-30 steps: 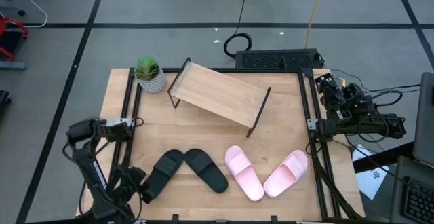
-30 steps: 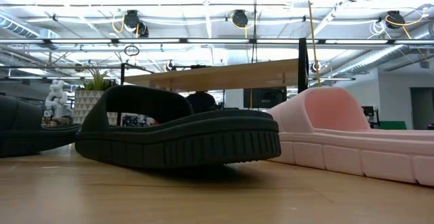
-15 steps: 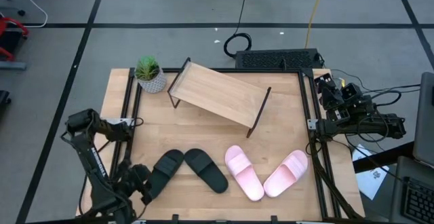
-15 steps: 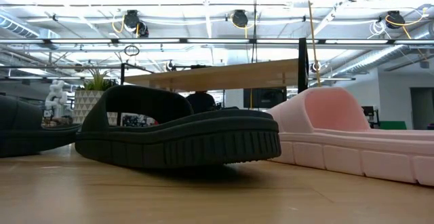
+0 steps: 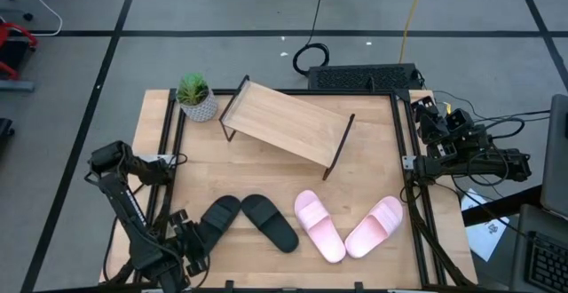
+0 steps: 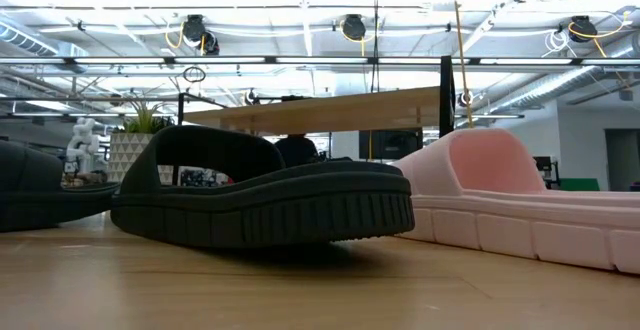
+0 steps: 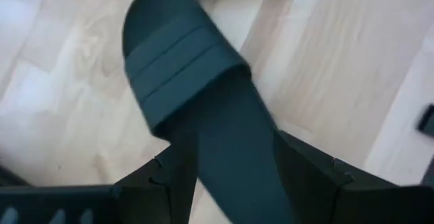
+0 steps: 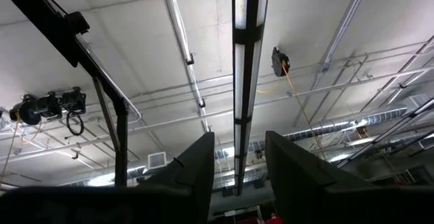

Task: Pick and place slides into the shelf
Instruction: Put the left black slipper on the shelf

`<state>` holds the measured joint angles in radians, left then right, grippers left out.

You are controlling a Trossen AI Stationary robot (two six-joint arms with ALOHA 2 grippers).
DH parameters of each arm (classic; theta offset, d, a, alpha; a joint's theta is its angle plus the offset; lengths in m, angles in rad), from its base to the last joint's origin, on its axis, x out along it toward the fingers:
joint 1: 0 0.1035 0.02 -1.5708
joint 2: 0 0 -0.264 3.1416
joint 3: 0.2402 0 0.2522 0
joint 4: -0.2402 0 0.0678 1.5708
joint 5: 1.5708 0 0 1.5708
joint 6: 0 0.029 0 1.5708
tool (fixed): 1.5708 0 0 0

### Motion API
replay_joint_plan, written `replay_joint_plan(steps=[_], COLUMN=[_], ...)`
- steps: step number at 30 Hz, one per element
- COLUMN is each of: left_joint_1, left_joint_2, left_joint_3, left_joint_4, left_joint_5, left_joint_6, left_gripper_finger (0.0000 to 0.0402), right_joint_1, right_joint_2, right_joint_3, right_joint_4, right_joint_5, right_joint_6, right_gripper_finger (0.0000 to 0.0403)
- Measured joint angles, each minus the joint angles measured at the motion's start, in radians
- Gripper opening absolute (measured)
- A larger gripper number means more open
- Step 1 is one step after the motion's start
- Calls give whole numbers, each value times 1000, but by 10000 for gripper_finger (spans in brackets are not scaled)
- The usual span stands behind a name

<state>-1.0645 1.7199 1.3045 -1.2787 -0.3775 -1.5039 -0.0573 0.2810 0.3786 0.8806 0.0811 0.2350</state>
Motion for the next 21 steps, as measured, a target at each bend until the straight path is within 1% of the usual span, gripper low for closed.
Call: replay_joint_plan(steps=[5,7,10,15,21], left_joint_1=[0,0,1,4,21], left_joint_2=[0,0,0,0,0], left_joint_3=[-2,-12,-32,-51,-52], left_joint_4=[-81,-90,-72,-28,-19], left_joint_5=[0,-19,-27,-25,-39], left_joint_6=[0,9,42,137,141], left_gripper_finger=[191,191,191,191,191], right_joint_1=[0,0,0,0,0], right_joint_2=[0,0,0,0,0], right_joint_3=[0,0,0,0,0], right_joint_4=[-13,-20,-23,-26,-26], right_joint_5=[1,1,1,1,1], right_joint_6=[-29,-40,-39,-39,-39], right_gripper_finger=[121,121,121,121,121])
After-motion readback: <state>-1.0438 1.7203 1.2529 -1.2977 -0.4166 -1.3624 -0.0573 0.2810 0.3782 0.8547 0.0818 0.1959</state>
